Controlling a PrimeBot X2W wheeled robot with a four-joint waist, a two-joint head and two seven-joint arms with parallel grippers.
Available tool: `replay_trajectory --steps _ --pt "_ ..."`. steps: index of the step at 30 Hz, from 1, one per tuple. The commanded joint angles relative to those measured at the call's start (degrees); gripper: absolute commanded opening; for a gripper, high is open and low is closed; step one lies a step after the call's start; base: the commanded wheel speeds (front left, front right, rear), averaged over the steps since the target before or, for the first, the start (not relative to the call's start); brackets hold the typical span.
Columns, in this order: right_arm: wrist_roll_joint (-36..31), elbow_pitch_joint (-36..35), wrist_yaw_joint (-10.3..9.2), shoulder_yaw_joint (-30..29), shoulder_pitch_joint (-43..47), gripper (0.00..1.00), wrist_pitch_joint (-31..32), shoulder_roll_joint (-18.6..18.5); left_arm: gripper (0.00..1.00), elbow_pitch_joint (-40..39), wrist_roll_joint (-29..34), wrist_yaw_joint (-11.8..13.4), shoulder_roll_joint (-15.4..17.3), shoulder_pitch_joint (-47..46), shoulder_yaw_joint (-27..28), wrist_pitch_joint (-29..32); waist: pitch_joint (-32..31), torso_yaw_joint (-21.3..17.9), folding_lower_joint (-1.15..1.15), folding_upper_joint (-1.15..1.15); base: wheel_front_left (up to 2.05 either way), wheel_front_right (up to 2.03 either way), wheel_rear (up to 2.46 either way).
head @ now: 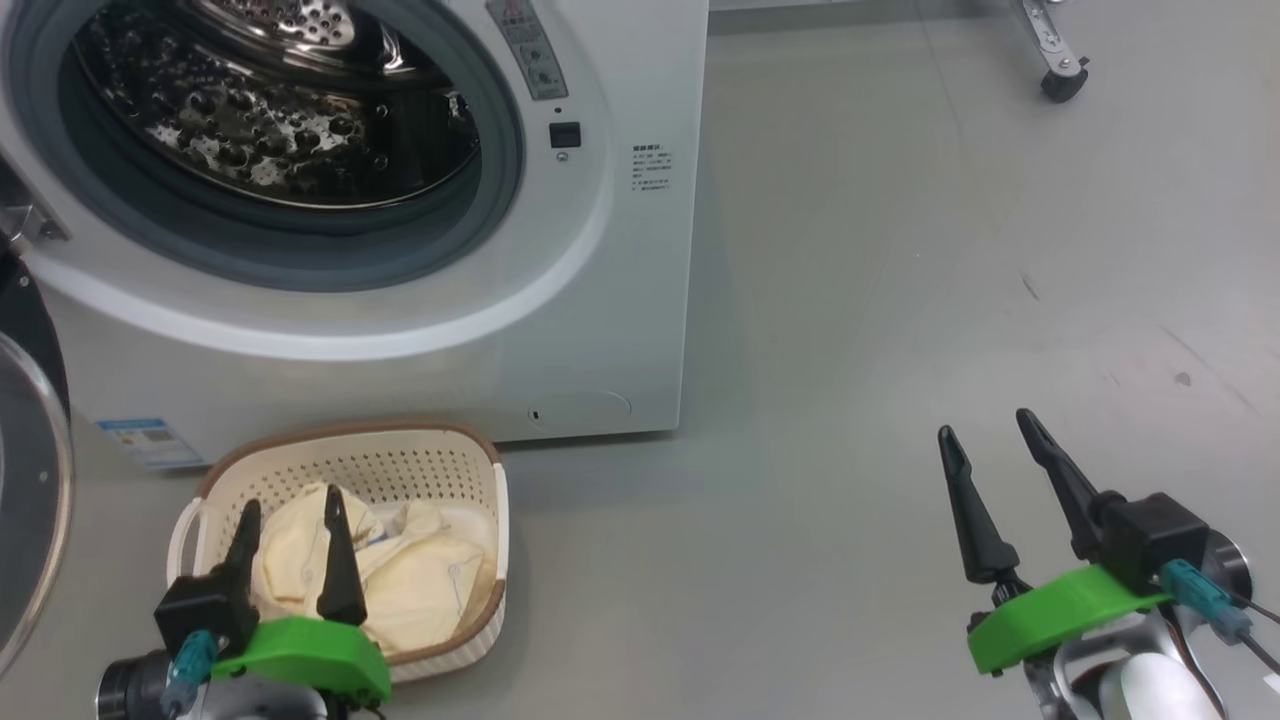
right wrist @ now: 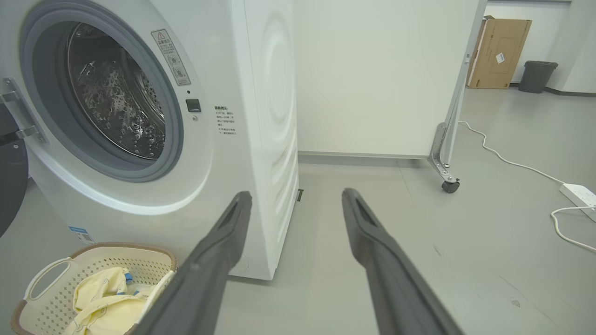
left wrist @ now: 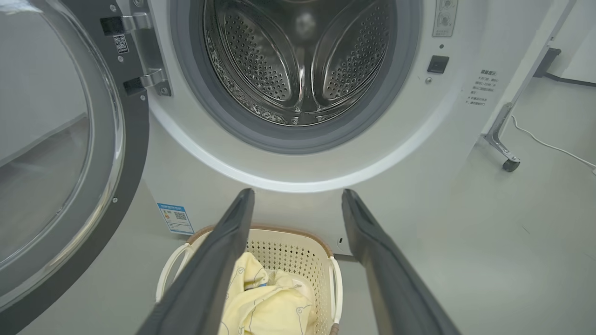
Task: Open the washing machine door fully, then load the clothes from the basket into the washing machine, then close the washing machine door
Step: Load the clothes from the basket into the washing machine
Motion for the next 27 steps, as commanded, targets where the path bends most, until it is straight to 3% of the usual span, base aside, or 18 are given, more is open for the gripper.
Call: replay_trajectory --steps 1,9,27 --pt "0.1 -1.8 -0.01 1.3 -2.2 1.0 -0.8 -0.5 1.0 -2.0 0.2 0.2 1.3 -2.5 1.9 -1.0 0.1 0.0 0.0 0.0 1.33 -1.33 0.0" --pt "0.1 -1.7 -0.01 1.4 -2.6 1.0 -1.2 -0.5 1.0 -1.7 0.1 0.5 1.4 -2.9 1.7 -1.9 0.4 0.2 0.0 0.0 0.72 -0.72 0.0" --pt "0.2 -1.0 -0.01 1.4 -2.7 1.0 -1.2 -0.5 1.0 -0.7 -0.1 1.5 1.6 -3.1 1.1 -2.4 0.2 0.7 0.0 0.0 0.01 -0.01 0.0"
